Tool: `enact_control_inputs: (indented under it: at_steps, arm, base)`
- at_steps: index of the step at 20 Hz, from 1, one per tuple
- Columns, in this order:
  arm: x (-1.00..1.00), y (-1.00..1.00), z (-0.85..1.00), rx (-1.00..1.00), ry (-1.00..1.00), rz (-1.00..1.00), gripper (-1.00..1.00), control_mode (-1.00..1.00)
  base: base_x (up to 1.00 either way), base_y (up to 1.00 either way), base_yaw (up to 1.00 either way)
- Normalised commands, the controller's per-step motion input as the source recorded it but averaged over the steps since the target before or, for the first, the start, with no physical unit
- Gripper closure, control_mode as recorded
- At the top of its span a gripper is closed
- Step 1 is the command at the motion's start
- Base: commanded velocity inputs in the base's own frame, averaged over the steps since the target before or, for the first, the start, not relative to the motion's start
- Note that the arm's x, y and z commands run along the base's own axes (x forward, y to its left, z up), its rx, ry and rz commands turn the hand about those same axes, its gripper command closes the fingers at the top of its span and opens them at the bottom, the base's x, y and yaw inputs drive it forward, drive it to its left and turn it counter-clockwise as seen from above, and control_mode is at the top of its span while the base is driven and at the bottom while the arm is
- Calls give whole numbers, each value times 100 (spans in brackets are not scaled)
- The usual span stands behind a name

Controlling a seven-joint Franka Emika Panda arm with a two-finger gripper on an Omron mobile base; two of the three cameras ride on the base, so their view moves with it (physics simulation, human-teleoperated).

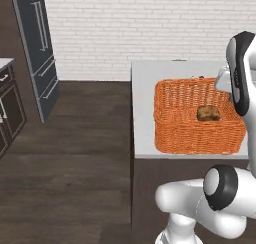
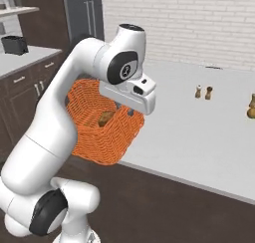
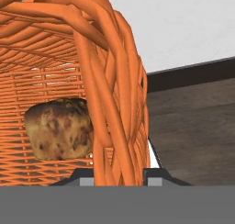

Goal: Open the cabinet, pick up the bread from the cabinet and place it in the basket. Then move the basket to the dining counter.

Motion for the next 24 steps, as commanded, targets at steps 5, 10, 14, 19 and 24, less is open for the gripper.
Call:
enact_control_inputs:
  at_steps: [5,10,14,19,24]
  arm:
    - [0,0,0,0,0,0,100,100]
    - [0,0,0,0,0,0,100,100]
    - [0,0,0,0,0,0,100,100]
    - [0,0,0,0,0,0,100,100]
    - [0,0,0,0,0,0,100,100]
  base:
    - [31,100,-8]
    - [47,100,-9]
    - [83,100,-17]
    - [100,100,-26]
    - [100,72,-30]
